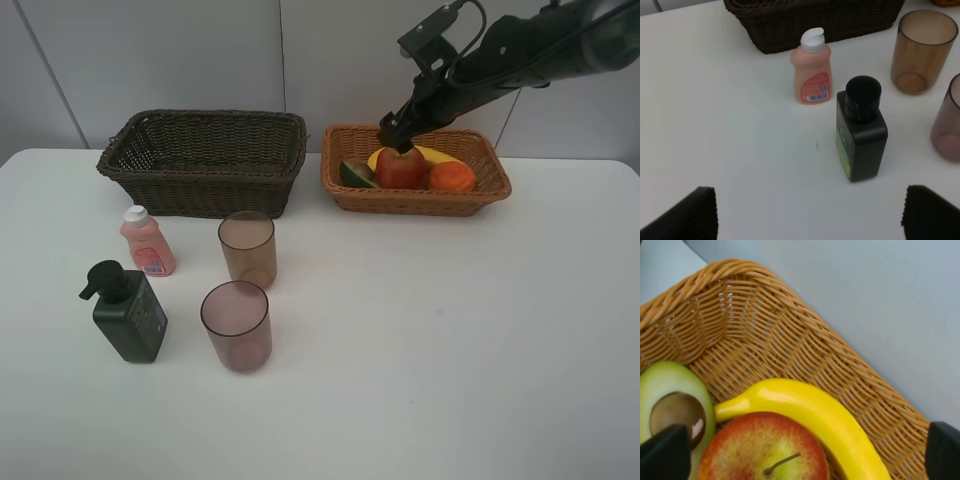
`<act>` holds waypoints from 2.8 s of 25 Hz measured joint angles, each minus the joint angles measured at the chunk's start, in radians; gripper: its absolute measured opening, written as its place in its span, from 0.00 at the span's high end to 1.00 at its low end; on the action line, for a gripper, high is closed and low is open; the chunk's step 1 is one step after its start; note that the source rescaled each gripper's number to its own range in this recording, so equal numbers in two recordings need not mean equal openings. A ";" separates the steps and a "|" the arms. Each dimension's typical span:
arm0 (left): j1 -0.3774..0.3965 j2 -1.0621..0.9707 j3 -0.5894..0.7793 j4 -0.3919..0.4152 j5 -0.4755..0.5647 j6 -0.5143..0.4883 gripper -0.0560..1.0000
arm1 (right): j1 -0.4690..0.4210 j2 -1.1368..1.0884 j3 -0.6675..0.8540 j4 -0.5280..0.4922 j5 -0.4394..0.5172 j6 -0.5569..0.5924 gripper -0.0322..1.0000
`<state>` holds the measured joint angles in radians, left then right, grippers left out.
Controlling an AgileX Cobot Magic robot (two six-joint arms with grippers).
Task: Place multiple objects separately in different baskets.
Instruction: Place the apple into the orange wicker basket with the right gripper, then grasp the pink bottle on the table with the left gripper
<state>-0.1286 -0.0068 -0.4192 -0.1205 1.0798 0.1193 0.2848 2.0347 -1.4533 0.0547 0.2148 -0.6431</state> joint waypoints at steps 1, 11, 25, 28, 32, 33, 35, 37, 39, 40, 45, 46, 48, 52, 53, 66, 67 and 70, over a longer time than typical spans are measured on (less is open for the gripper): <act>0.000 0.000 0.000 0.000 0.000 0.000 0.02 | 0.000 -0.004 0.000 0.002 0.003 0.000 0.02; 0.000 0.000 0.000 0.000 0.000 0.000 0.02 | 0.000 -0.101 0.000 0.007 0.101 0.008 0.02; 0.000 0.000 0.000 0.000 0.000 0.000 0.02 | 0.000 -0.371 0.000 0.008 0.475 0.212 0.02; 0.000 0.000 0.000 0.000 0.000 0.000 0.02 | 0.000 -0.438 0.000 0.008 0.590 0.234 0.02; 0.000 0.000 0.000 0.000 0.000 0.000 0.02 | 0.000 -0.526 0.000 0.008 0.792 0.259 0.02; 0.000 0.000 0.000 0.000 0.000 0.000 0.02 | 0.000 -0.547 0.000 0.008 0.848 0.268 0.02; 0.000 0.000 0.000 0.000 0.000 0.000 0.02 | 0.000 -0.584 0.000 0.008 0.940 0.287 0.02; 0.000 0.000 0.000 0.000 0.000 0.000 0.02 | 0.000 -0.621 0.000 0.008 0.989 0.306 0.02; 0.000 0.000 0.000 0.000 0.000 0.000 0.02 | 0.000 -0.673 0.023 0.016 0.990 0.311 0.02; 0.000 0.000 0.000 0.000 0.000 0.000 0.02 | 0.000 -0.705 0.047 0.026 0.991 0.311 0.02; 0.000 0.000 0.000 0.000 0.000 0.000 0.02 | 0.000 -0.871 0.210 0.049 0.997 0.311 0.02; 0.000 0.000 0.000 0.000 0.000 0.000 0.02 | 0.000 -0.911 0.250 0.052 0.997 0.311 0.02; 0.000 0.000 0.000 0.000 0.000 0.000 0.02 | 0.000 -0.990 0.324 0.065 0.997 0.311 0.02; 0.000 0.000 0.000 0.000 0.000 0.000 0.02 | 0.000 -1.173 0.486 0.093 1.002 0.311 0.02; 0.000 0.000 0.000 0.000 0.000 0.000 0.02 | 0.000 -1.221 0.527 0.094 1.002 0.311 0.02; 0.000 0.000 0.000 0.000 0.000 0.000 0.02 | 0.000 -1.673 0.875 0.094 0.932 0.314 0.02; 0.000 0.000 0.000 0.000 0.000 0.000 0.02 | 0.000 -1.697 0.895 0.099 0.921 0.315 0.02; 0.000 0.000 0.000 0.000 0.000 0.000 0.02 | 0.000 -1.757 0.921 0.118 0.875 0.330 0.02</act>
<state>-0.1286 -0.0068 -0.4192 -0.1205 1.0798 0.1193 0.2848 0.2777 -0.5320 0.1732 1.0894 -0.3136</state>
